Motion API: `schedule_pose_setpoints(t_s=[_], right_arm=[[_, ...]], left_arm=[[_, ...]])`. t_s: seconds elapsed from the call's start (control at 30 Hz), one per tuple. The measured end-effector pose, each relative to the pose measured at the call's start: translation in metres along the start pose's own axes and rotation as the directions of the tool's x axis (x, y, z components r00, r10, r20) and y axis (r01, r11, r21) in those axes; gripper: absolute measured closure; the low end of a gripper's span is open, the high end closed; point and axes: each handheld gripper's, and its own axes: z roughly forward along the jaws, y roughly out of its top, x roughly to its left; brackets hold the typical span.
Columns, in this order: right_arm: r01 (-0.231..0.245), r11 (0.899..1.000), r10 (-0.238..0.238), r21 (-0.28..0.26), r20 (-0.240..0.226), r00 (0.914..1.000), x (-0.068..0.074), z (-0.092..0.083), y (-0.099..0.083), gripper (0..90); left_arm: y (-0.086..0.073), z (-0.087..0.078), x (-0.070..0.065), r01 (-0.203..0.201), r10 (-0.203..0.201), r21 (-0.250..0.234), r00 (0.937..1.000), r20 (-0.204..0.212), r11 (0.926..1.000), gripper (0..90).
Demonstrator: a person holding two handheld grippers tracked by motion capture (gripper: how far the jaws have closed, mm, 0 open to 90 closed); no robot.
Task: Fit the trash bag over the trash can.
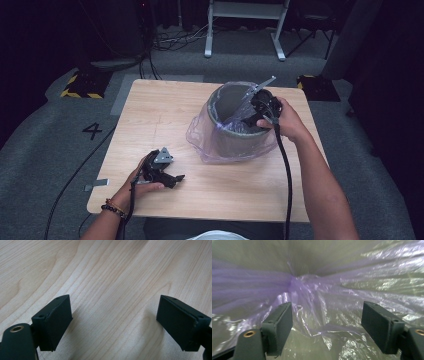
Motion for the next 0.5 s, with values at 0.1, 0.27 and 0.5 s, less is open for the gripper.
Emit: schedule_pose_setpoints(t_s=[0.1,0.27,0.5], right_arm=[[0.006,0.999,-0.007,-0.047,-0.007,1.0,0.0,-0.006,-0.002,23.8],[0.007,0.99,-0.012,-0.142,-0.039,0.9992,-0.001,-0.019,-0.008,22.5],[0.021,0.979,-0.033,-0.203,-0.057,0.9978,-0.001,-0.031,-0.014,22.6]], left_arm=[[0.0,0.0,0.0,0.001,-0.001,0.001,1.0,0.0,1.0,12.7],[0.0,0.0,0.0,0.001,-0.001,0.001,1.0,0.0,1.0,12.7],[0.0,0.0,0.0,0.001,-0.001,0.001,1.0,0.0,1.0,12.7]])
